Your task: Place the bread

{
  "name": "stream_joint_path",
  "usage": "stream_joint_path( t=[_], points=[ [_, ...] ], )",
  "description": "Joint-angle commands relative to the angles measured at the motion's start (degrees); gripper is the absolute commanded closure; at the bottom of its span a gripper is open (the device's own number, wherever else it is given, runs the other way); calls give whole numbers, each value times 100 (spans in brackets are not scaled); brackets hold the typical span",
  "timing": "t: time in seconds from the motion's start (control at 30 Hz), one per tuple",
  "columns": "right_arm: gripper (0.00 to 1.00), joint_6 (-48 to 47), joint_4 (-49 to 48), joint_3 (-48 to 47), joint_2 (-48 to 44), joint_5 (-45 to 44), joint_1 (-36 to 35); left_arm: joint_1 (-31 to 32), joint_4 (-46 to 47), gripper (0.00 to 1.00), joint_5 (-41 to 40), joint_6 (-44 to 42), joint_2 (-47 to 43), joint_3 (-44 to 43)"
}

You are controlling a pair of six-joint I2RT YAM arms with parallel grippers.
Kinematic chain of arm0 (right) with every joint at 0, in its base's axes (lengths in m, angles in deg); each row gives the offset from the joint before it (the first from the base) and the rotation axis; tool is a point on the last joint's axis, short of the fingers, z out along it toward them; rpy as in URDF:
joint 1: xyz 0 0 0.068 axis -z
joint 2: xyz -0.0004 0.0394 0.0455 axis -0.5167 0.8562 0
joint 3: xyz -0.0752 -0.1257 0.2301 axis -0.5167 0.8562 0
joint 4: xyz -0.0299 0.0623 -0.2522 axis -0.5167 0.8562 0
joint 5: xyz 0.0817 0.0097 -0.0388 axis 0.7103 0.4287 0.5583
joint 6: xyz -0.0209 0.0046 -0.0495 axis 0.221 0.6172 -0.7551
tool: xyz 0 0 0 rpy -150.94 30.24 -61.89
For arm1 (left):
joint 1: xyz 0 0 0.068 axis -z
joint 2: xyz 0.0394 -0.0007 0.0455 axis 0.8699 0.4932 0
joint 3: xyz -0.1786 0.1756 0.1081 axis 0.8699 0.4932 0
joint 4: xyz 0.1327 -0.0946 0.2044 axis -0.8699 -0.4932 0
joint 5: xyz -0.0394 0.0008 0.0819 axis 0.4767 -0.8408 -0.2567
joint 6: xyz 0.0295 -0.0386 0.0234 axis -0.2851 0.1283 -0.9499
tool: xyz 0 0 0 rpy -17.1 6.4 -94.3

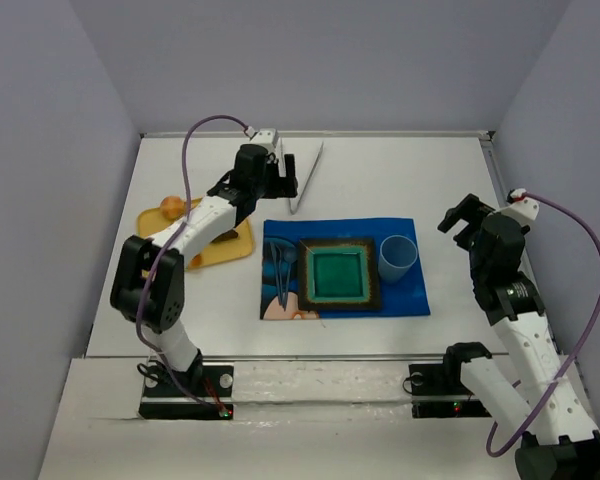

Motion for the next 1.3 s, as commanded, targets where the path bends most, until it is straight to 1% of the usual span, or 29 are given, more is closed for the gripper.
stream_joint_path(
  t=[0.0, 0.03, 0.13, 0.17, 0.3, 0.37, 0.4, 0.5, 0.63, 1.0, 1.1, 1.27],
  points=[
    [0, -135, -283, 23, 59, 60, 10, 23, 234, 1, 721, -623, 887, -724],
    [0, -152, -283, 14, 94, 95, 10, 23, 225, 1, 756, -685, 1298, -978],
    [0, -161, -275, 14, 121, 113, 10, 23, -2, 1, 634, -755, 2038, -1453],
    [0, -161, -275, 14, 121, 113, 10, 23, -82, 1, 598, -808, 2336, -1759],
    [0, -144, -283, 14, 138, 105, 10, 23, -249, 1, 615, -966, 2847, -2219],
    [0, -153, -275, 5, 191, 87, 10, 41, -329, 1, 327, -1045, 3076, -2420],
    [0, -153, -283, 5, 200, 87, 10, 41, -486, 1, 326, -1072, 3077, -2483],
    [0, -144, -283, -12, 279, 87, 10, 41, -785, 1, -157, -1142, 3532, -2877],
    [0, -135, -292, -21, 366, 69, 10, 84, -1162, 1, -289, -1248, 4043, -3475],
    [0, -135, -292, -12, 419, -88, 10, 85, -1953, 1, -185, -1292, 5282, -5285],
    [0, -118, -292, -21, 481, -124, 10, 76, -2148, 1, -324, -1222, 5546, -5768],
    [0, -117, -292, -47, 569, -133, 10, -21, -2517, 1, -255, -1029, 5837, -6262]
  ],
)
